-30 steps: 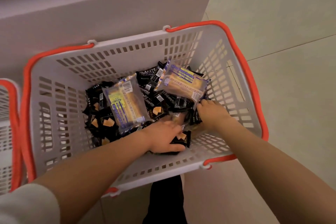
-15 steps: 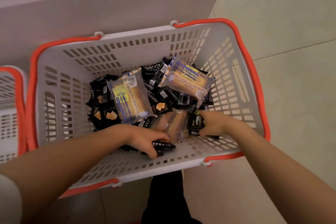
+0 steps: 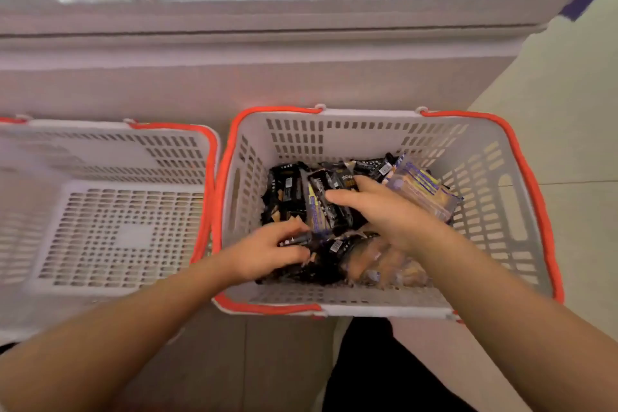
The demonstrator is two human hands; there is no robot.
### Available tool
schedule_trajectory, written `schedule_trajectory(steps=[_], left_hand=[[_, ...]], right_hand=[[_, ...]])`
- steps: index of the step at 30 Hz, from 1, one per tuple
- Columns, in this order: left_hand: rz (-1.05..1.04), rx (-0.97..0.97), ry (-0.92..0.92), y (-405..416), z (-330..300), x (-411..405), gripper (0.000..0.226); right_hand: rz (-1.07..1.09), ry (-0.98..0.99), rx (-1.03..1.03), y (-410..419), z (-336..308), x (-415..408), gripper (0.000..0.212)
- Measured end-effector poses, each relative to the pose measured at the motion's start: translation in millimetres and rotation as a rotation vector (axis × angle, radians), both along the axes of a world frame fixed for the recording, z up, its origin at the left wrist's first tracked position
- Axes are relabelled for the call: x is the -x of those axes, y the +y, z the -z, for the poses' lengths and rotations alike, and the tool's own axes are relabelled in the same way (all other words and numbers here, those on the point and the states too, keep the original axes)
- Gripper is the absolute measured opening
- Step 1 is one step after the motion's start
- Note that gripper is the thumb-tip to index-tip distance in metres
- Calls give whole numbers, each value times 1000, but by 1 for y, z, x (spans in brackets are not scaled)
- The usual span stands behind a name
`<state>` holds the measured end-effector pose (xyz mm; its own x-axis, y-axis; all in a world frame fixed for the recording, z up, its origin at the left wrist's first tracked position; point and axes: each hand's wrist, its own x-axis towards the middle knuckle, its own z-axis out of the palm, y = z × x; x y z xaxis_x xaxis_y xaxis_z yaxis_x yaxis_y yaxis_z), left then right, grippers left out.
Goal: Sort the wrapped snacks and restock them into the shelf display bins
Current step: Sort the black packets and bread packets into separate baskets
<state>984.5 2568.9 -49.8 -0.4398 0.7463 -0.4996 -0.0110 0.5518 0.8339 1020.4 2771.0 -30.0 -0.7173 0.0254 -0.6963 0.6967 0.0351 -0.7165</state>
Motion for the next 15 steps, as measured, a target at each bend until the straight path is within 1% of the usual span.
schedule_trajectory(steps=[1, 2, 3, 4, 5, 6, 7, 8, 10, 12, 13, 15], left_hand=[[-216, -115, -84, -18, -15, 6, 30], [-422, -195, -126, -39, -26, 11, 22], [-601, -224, -119, -61, -33, 17, 16], [-729, -178, -60, -85, -35, 23, 16], [-818, -74, 12, -109, -33, 28, 16], [-868, 68, 70, -132, -28, 31, 12], [-883, 213, 103, -154, -21, 33, 13], [-875, 338, 108, -174, -13, 32, 19], [-837, 518, 106, -205, 5, 24, 26], [-831, 602, 120, -224, 21, 18, 32], [-827, 595, 110, -230, 29, 17, 35], [-726, 603, 121, -234, 39, 15, 47]], right_hand=[[-59, 41, -14, -20, -7, 14, 58], [-111, 91, -26, -43, -14, 27, 53], [-165, 147, -44, -69, -21, 38, 40], [-234, 214, -97, -96, -28, 48, 28], [-342, 297, -211, -122, -32, 57, 25], [-492, 381, -365, -149, -34, 63, 28], [-643, 444, -514, -175, -33, 68, 33], [-773, 489, -643, -199, -31, 71, 38], [-931, 506, -799, -238, -17, 74, 46], [-983, 433, -851, -265, 0, 72, 52], [-1000, 375, -844, -273, 8, 69, 57], [-1068, 313, -848, -277, 21, 61, 71]])
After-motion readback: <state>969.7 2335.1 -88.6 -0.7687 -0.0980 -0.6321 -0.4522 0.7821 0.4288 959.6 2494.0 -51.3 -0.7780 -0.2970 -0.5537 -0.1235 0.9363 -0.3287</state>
